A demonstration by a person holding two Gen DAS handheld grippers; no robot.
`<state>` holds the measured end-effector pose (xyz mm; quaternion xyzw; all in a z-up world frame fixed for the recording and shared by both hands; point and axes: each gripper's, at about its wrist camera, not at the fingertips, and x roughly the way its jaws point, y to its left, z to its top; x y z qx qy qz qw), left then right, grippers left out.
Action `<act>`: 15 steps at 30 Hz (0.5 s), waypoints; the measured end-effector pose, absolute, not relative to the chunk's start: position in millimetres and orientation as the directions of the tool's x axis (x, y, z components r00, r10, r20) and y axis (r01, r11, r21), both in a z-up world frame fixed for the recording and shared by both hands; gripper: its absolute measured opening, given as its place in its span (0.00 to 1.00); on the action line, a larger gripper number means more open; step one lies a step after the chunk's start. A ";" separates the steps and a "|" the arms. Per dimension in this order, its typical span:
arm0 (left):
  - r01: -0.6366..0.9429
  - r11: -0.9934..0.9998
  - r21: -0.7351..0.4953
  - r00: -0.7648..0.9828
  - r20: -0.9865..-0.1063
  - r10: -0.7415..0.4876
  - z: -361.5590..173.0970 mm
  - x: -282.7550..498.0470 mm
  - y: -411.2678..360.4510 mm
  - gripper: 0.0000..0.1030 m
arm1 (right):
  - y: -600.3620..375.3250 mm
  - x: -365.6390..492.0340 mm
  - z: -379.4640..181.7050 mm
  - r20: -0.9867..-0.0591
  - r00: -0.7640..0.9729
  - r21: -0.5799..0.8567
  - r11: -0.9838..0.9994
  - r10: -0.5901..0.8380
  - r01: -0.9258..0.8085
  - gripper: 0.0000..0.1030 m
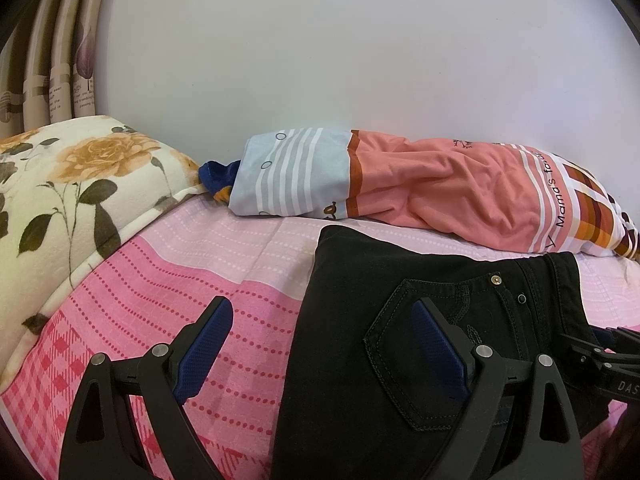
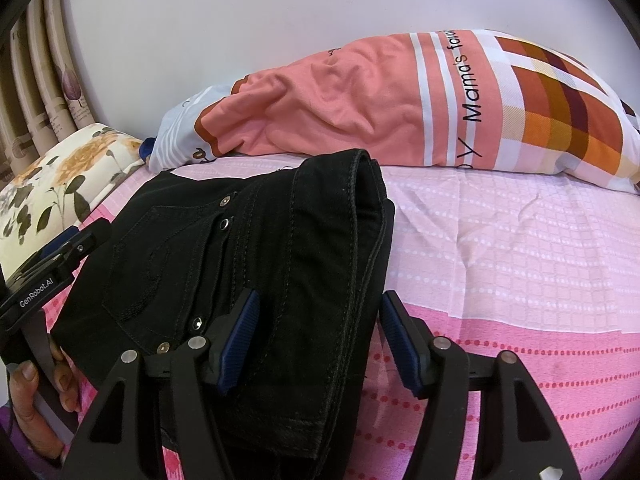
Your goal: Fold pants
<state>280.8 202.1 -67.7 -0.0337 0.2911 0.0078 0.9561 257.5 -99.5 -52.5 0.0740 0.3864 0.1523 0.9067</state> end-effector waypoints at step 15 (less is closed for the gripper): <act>-0.034 0.998 -0.058 0.831 -0.557 -0.004 -68.1 280.5 201.8 0.88 | -102.9 259.5 -52.1 -0.680 0.656 0.243 0.945 0.327 -0.219 0.59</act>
